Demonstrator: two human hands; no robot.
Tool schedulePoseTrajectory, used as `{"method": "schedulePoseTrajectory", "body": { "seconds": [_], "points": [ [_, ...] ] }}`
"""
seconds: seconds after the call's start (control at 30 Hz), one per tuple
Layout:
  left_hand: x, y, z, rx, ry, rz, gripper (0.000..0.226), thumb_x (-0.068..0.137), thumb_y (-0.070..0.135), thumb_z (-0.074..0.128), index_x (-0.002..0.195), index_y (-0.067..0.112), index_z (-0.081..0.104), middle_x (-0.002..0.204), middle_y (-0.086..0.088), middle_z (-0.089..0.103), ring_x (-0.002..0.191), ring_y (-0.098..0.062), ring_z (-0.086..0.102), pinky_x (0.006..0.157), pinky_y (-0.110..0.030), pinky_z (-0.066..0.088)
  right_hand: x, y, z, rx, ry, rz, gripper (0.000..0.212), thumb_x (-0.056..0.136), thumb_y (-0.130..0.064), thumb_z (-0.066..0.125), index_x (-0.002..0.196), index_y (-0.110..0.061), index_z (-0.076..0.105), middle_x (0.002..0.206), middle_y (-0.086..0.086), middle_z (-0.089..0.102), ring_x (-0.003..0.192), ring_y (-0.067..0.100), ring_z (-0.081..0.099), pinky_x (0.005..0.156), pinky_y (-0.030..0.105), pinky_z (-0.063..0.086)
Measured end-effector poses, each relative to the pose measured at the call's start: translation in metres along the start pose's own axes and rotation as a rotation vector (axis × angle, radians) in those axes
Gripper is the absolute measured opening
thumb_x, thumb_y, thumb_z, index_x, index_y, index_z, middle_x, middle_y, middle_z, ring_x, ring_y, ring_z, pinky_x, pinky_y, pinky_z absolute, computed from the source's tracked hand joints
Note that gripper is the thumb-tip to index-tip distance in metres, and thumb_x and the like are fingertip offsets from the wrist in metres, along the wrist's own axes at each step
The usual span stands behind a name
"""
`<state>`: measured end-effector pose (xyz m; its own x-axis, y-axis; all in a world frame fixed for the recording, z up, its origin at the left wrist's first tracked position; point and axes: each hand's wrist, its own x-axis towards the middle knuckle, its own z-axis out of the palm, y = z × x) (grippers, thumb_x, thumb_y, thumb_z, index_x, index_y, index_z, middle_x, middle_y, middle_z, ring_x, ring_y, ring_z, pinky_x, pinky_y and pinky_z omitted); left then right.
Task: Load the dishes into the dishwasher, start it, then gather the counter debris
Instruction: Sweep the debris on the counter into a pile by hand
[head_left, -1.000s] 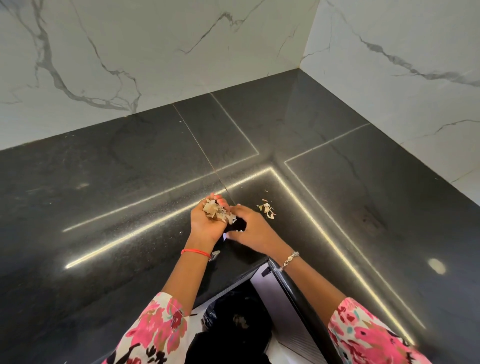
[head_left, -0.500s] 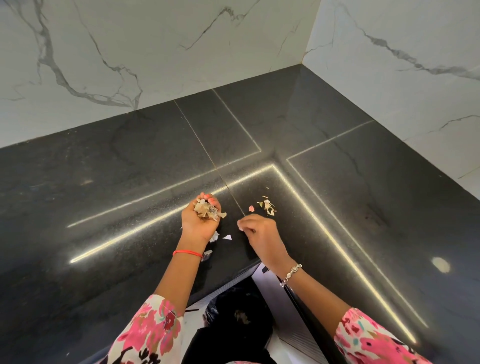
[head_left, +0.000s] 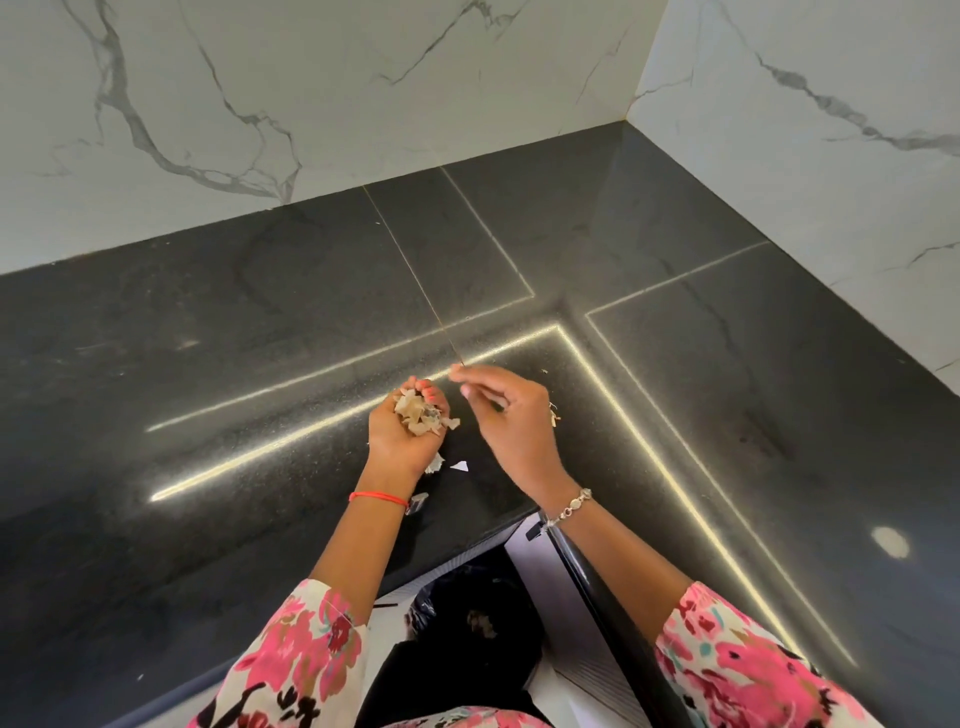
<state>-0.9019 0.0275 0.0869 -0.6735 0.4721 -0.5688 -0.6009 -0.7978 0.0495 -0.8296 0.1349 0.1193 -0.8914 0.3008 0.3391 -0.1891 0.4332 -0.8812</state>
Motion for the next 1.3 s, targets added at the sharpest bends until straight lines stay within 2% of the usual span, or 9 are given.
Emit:
{"method": "schedulePoseTrajectory", "body": {
  "seconds": [0.13,0.3,0.43,0.5,0.63,0.77,1.03,1.13,1.3],
  "points": [
    [-0.005,0.013,-0.003,-0.009,-0.022,0.046,0.037,0.093,0.012,0.032,0.059,0.01,0.049,0.05,-0.001,0.048,0.039,-0.012,0.044,0.04,-0.016,0.041,-0.029,0.021,0.001,-0.26,-0.395,-0.039,0.035,0.084,0.011,0.049,0.112,-0.003,0.066,0.12,0.012,0.063,0.116,0.008,0.053,0.105,0.026,0.04],
    [-0.012,0.023,-0.006,-0.051,-0.022,0.082,0.043,0.095,0.014,0.03,0.058,0.009,0.051,0.051,-0.002,0.048,0.038,-0.012,0.045,0.041,-0.015,0.04,-0.047,0.036,0.006,-0.648,-0.852,-0.314,0.064,0.087,0.012,0.04,0.145,-0.013,0.029,0.155,0.002,0.02,0.145,0.018,0.012,0.116,0.03,0.017],
    [-0.014,0.02,-0.006,-0.055,-0.006,0.106,0.041,0.095,0.012,0.03,0.059,0.01,0.049,0.05,-0.002,0.048,0.038,-0.012,0.044,0.04,-0.015,0.04,-0.054,0.042,-0.016,-0.639,-0.751,-0.409,0.056,0.067,0.02,0.063,0.12,0.003,0.058,0.131,0.011,0.056,0.122,0.024,0.054,0.082,0.033,0.056],
    [-0.015,0.016,-0.007,-0.059,0.003,0.104,0.04,0.094,0.012,0.029,0.06,0.01,0.049,0.051,-0.003,0.048,0.038,-0.013,0.044,0.04,-0.015,0.04,-0.058,0.051,-0.025,-0.66,-0.681,-0.455,0.046,0.055,0.015,0.076,0.099,0.005,0.067,0.106,0.013,0.068,0.098,0.025,0.067,0.067,0.03,0.058],
    [-0.016,0.004,-0.008,-0.05,0.0,0.087,0.03,0.088,0.008,0.036,0.062,0.01,0.05,0.054,-0.003,0.05,0.041,-0.014,0.048,0.043,-0.017,0.044,-0.044,0.046,-0.025,-0.382,-0.39,-0.223,0.022,0.063,0.017,0.067,0.081,0.005,0.072,0.085,0.015,0.071,0.078,0.025,0.07,0.083,0.012,0.047],
    [-0.013,-0.01,-0.009,-0.051,0.01,0.051,0.024,0.084,0.008,0.037,0.066,0.009,0.052,0.057,-0.003,0.054,0.046,-0.014,0.054,0.047,-0.018,0.048,-0.023,0.012,-0.019,-0.12,-0.084,-0.123,0.017,0.073,0.013,0.066,0.085,0.002,0.073,0.088,0.013,0.072,0.085,0.012,0.066,0.082,0.016,0.052],
    [-0.009,-0.031,-0.009,0.101,0.011,-0.01,0.02,0.09,0.011,0.036,0.079,0.01,0.053,0.067,-0.004,0.055,0.066,-0.013,0.055,0.066,-0.02,0.049,-0.011,0.001,-0.007,-0.117,-0.284,-0.184,0.036,0.08,0.018,0.053,0.104,-0.004,0.07,0.117,0.011,0.065,0.11,0.02,0.06,0.099,0.027,0.046],
    [-0.012,-0.033,-0.005,0.037,0.002,-0.016,0.027,0.092,0.012,0.033,0.073,0.009,0.052,0.057,-0.005,0.055,0.048,-0.014,0.054,0.048,-0.018,0.05,0.001,0.01,-0.034,-0.143,-0.087,-0.039,0.036,0.08,0.016,0.053,0.103,-0.005,0.069,0.111,0.008,0.068,0.082,0.028,0.067,0.072,0.037,0.054],
    [-0.019,-0.037,-0.005,0.041,-0.003,-0.033,0.021,0.086,0.009,0.037,0.068,0.012,0.047,0.052,-0.002,0.051,0.04,-0.012,0.047,0.041,-0.017,0.044,0.018,0.068,-0.072,-0.302,-0.115,0.172,0.031,0.088,0.005,0.049,0.113,-0.005,0.065,0.114,0.008,0.066,0.102,0.018,0.063,0.095,0.033,0.048]
  ]
}}
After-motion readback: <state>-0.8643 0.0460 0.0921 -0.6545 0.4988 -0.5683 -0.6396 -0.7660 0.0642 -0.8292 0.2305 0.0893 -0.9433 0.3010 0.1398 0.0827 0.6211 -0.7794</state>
